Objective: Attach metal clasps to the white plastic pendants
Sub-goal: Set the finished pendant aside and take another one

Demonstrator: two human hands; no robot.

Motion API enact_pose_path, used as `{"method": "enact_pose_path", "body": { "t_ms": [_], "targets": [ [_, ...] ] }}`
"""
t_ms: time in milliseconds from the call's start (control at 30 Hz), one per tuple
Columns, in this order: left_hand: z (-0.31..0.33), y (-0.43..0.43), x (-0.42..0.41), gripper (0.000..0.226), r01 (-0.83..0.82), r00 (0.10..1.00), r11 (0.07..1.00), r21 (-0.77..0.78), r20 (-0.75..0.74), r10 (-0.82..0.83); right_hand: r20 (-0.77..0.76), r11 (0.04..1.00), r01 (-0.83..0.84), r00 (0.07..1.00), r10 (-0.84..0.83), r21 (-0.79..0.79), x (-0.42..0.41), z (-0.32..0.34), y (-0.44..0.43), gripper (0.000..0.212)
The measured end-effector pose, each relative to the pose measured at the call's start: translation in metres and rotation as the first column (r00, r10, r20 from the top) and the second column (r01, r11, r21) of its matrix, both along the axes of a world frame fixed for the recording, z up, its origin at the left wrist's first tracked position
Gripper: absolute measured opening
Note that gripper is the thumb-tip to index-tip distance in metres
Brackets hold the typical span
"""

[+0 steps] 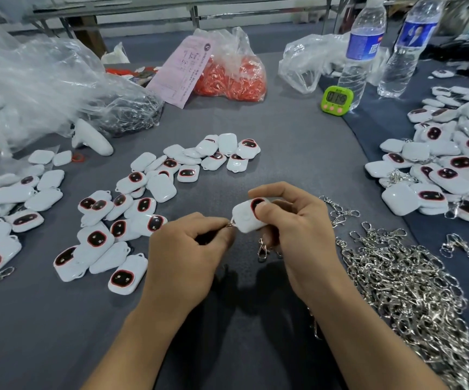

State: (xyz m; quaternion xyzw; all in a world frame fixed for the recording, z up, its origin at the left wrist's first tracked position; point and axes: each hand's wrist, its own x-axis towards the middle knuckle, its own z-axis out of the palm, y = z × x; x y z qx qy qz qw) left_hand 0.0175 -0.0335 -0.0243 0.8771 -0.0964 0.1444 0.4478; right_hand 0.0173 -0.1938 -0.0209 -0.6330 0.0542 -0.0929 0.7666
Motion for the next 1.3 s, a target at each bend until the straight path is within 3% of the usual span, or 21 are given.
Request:
{"method": "enact_pose_path", "body": {
  "t_ms": [133, 300, 533, 667, 767, 833, 900, 1000, 1067, 1200, 1300],
  "targets": [
    [0.002, -0.001, 0.002, 0.020, -0.037, 0.994, 0.964, -0.262, -0.108, 0.008, -0.012, 1.000, 0.011, 1.000, -0.011, 0.022, -0.001, 0.002, 0.000, 0.025],
    [0.005, -0.004, 0.000, 0.018, -0.076, 0.986, 0.932, -0.354, -0.163, 0.018, -0.024, 0.999, 0.013, 1.000, -0.013, 0.030, -0.001, 0.002, 0.001, 0.025],
    [0.005, -0.003, -0.004, 0.019, -0.025, 0.999, 0.998, -0.065, -0.039, 0.023, -0.004, 0.999, 0.007, 1.000, -0.007, -0.037, -0.002, -0.001, 0.002, 0.025],
    [0.001, 0.000, -0.005, 0.009, -0.063, 0.993, 0.951, 0.302, 0.111, 0.031, 0.078, 0.953, 0.022, 0.997, 0.001, -0.303, -0.006, -0.006, 0.009, 0.022],
    [-0.002, 0.002, -0.005, 0.007, -0.082, 0.989, 0.917, 0.392, 0.149, 0.025, 0.096, 0.929, 0.012, 0.995, 0.026, -0.371, -0.009, -0.007, 0.014, 0.021],
    [0.000, 0.000, -0.004, 0.009, -0.104, 0.992, 0.948, 0.302, 0.098, 0.077, 0.063, 0.937, 0.039, 0.998, -0.019, -0.348, -0.007, -0.006, 0.012, 0.022],
    [0.001, -0.001, 0.000, 0.015, -0.107, 0.994, 0.992, 0.060, -0.014, 0.108, -0.002, 0.977, 0.047, 0.999, -0.048, -0.206, -0.003, -0.003, 0.008, 0.023],
    [0.005, -0.002, 0.003, 0.026, -0.038, 0.975, 0.957, -0.288, -0.222, -0.028, -0.097, 0.996, 0.011, 0.995, -0.003, 0.090, -0.001, 0.004, 0.003, 0.024],
    [0.007, -0.005, 0.001, 0.027, -0.005, 0.960, 0.920, -0.393, -0.260, -0.106, -0.129, 0.985, -0.010, 0.991, 0.033, 0.174, -0.001, 0.005, 0.002, 0.025],
    [0.008, -0.007, -0.001, 0.026, 0.003, 0.967, 0.900, -0.435, -0.229, -0.114, -0.120, 0.975, -0.037, 0.991, 0.065, 0.220, -0.001, 0.006, 0.002, 0.023],
    [0.004, -0.002, 0.000, 0.024, 0.014, 0.990, 0.973, -0.228, -0.136, -0.046, -0.071, 0.993, -0.024, 0.997, 0.033, 0.118, -0.002, 0.004, 0.003, 0.027]
  ]
}}
